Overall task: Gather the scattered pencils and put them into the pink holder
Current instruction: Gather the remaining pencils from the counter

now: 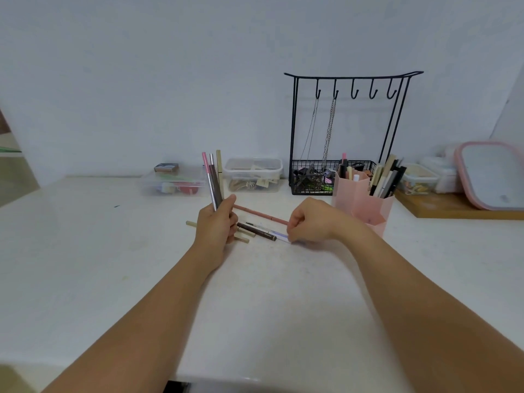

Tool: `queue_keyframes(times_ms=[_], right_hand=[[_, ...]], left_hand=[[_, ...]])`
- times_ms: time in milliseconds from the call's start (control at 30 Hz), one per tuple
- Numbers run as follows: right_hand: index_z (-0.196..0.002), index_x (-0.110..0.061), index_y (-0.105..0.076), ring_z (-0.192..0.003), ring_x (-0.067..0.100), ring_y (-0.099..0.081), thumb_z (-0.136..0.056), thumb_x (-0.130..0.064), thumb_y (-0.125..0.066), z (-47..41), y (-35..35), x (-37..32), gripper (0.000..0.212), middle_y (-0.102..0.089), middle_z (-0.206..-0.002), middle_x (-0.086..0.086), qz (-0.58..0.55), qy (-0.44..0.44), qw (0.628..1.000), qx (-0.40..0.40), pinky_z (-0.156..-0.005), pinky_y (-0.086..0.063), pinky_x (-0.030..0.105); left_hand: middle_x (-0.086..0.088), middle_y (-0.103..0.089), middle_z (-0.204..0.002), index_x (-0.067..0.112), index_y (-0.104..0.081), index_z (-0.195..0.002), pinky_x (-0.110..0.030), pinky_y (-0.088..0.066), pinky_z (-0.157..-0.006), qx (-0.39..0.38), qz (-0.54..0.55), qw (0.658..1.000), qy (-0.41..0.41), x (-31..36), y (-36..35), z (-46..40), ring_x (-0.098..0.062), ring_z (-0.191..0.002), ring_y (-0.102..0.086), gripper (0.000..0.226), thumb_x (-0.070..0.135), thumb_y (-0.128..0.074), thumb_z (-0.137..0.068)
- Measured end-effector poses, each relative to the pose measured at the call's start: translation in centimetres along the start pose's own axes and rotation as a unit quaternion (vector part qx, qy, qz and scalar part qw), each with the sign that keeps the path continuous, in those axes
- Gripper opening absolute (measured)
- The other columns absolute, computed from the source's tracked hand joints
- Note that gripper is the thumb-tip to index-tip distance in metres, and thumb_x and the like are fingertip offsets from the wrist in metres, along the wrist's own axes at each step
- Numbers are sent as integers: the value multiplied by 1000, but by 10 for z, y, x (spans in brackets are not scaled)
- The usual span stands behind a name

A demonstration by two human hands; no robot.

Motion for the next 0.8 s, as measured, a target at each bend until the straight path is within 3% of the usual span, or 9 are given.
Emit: queue_keyframes(times_ms=[233,367,533,667,800], right_hand=[[-91,-11,-76,-91,23,-70,-78,-16,-76,5,-1,0,14,-75,-92,7,66,-13,998,-20,-79,-59,35],[-86,-4,-76,-73,21,-65,-78,-15,-75,3,1,3,13,-76,-86,10,38,-13,999,-23,-76,-58,36],[-81,4,-72,-62,24,-63,-82,-3,-68,2,0,8,8,-68,-69,14,-153,-18,987,-34,-66,-60,33],[-86,3,-69,-64,22,-66,-89,-1,-67,6,-9,-14,5,-68,-73,14,-354,29,934,-49,-67,-62,31],[-84,-1,-67,-62,19,-66,-90,0,-67,8,-24,-43,6,-67,-74,14,-463,68,883,-33,-63,-60,25]], left_hand=[[5,-41,-50,20,-37,-74,-20,-27,-36,-8,-12,1000,6,-3,-1,0,-11,-42,-37,35,29,-57,-102],[7,-33,-48,21,-36,-73,-19,-25,-36,-12,-5,1000,11,-4,-1,-2,-8,-39,-26,38,28,-59,-101],[9,-34,-46,20,-40,-74,-19,-24,-36,-11,-1,1000,18,-4,0,-2,-7,-36,-26,35,29,-63,-99],[9,-31,-47,18,-51,-74,-21,-22,-38,-29,-6,999,15,-2,-4,1,-9,-39,-25,37,44,-71,-91],[7,-32,-50,18,-61,-78,-21,-24,-41,-76,-19,997,-26,2,-12,5,-10,-42,-27,38,51,-79,-79]])
Point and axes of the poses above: each hand's wrist, its own z-axis away from the middle knuckle, its own y-axis out of the back of the hand, x = y × z, the point moved 7 cm from there along -z, towards the middle knuckle
